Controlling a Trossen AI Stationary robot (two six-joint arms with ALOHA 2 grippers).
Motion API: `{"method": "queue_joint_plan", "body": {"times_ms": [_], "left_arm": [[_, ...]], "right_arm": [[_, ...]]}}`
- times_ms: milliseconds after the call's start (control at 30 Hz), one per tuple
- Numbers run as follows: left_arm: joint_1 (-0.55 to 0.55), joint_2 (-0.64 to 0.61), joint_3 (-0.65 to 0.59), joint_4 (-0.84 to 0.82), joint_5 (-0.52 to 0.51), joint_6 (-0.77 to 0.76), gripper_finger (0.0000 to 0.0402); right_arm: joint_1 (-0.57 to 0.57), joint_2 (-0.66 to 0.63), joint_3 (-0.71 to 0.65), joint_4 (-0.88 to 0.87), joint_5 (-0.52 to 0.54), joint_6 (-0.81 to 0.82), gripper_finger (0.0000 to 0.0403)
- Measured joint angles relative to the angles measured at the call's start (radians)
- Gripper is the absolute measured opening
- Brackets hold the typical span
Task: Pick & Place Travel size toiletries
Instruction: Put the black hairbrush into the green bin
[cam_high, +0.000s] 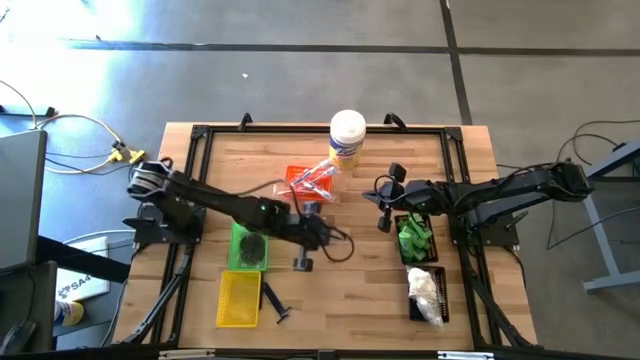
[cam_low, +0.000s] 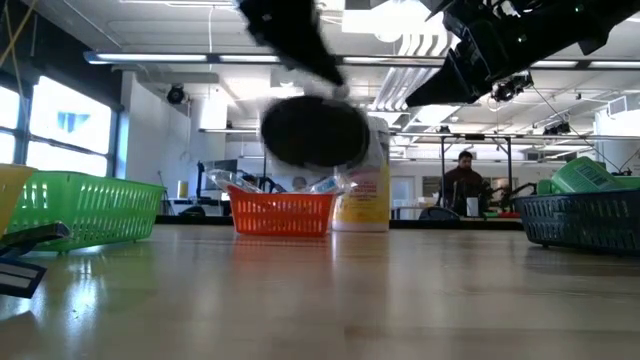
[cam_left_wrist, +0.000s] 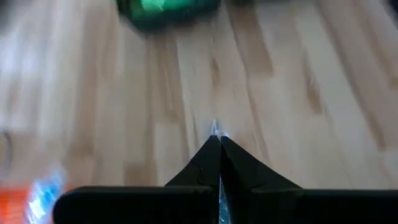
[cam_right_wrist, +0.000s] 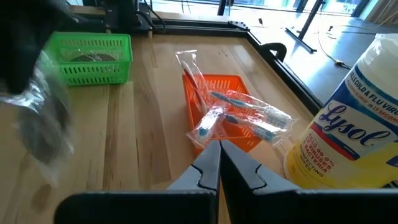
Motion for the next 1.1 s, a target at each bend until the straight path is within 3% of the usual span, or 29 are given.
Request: {"method": "queue_joint_plan", "body": {"times_ms": [500,667,1100], "left_arm": [[0.127,-0.347,-0.226,-0.14,0.15,0.107,0.0],[0.134,-0.495,-0.282,-0.148,0.155,0.103,0.0],[0.134,-0.8,-0.391,-0.34,0.116,-0.178,0.0]], "right_arm": [[0.001,0.0,-0.001,0.022,0.002,0.012,0.0003],[0.001,0.0,0.0,0.011,-0.001,0.048,0.0003],[0.001,0.0,-0.002,0.022,-0.002,0.063,0.0003]]}}
